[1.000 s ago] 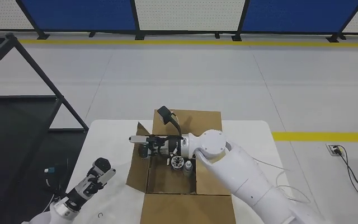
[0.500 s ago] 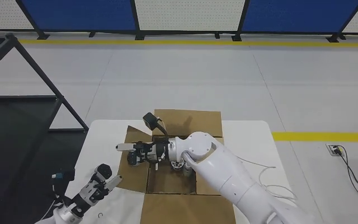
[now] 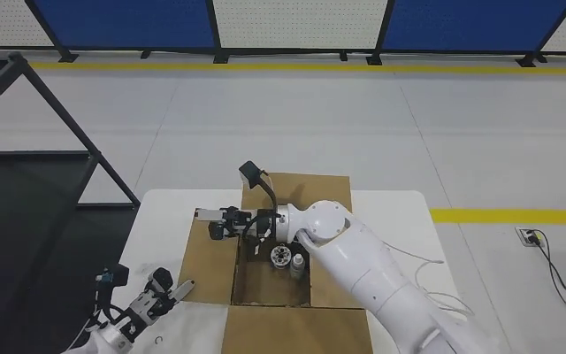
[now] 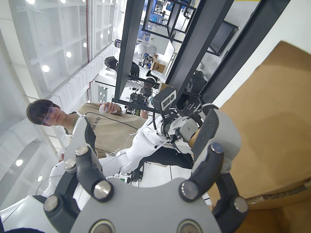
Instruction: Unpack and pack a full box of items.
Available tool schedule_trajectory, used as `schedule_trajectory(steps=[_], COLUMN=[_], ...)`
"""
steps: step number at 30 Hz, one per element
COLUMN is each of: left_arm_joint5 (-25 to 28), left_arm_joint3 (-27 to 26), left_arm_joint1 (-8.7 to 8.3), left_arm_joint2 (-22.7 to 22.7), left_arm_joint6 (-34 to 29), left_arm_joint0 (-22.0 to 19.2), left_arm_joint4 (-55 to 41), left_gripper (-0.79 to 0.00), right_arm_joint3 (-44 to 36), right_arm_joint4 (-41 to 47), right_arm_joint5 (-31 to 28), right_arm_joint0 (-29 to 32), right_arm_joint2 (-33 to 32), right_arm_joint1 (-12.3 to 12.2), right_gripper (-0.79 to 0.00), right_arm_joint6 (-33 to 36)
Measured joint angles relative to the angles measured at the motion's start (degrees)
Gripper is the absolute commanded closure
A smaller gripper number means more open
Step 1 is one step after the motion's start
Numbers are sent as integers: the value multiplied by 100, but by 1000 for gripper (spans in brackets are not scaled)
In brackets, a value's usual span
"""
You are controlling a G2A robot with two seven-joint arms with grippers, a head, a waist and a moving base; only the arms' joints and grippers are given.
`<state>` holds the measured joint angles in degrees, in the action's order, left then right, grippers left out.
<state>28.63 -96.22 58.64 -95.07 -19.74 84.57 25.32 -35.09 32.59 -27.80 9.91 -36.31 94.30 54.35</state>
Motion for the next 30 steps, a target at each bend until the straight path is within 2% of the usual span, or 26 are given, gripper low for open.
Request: schedule_trajectory(steps=[6, 16, 22, 30], left_arm_joint5=[-159, -324, -352, -346], left_arm_joint3=[242, 563, 622, 494], left_arm_joint1=[17, 37, 40, 29], left_arm_joint2=[220, 455, 505, 414], left_arm_joint6=[-34, -75, -102, -65], left_arm_joint0=[-184, -411, -464, -423], left_arm_joint4=[277, 558, 615, 639], left_gripper=[-785, -785, -785, -785], right_arm_joint3=[-434, -1612, -2138, -2438], right_arm_joint4=[-410, -976, -1190, -1302], right_arm_joint5=[-26, 486, 777, 970], right_arm_joint0=[238, 934, 1248, 1447], right_arm_joint2=[-429, -1158, -1441, -1641], right_arm_joint1=[-290, -729, -867, -944], right_gripper=[-785, -785, -785, -785], right_arm_joint6=[-133, -241, -233, -176])
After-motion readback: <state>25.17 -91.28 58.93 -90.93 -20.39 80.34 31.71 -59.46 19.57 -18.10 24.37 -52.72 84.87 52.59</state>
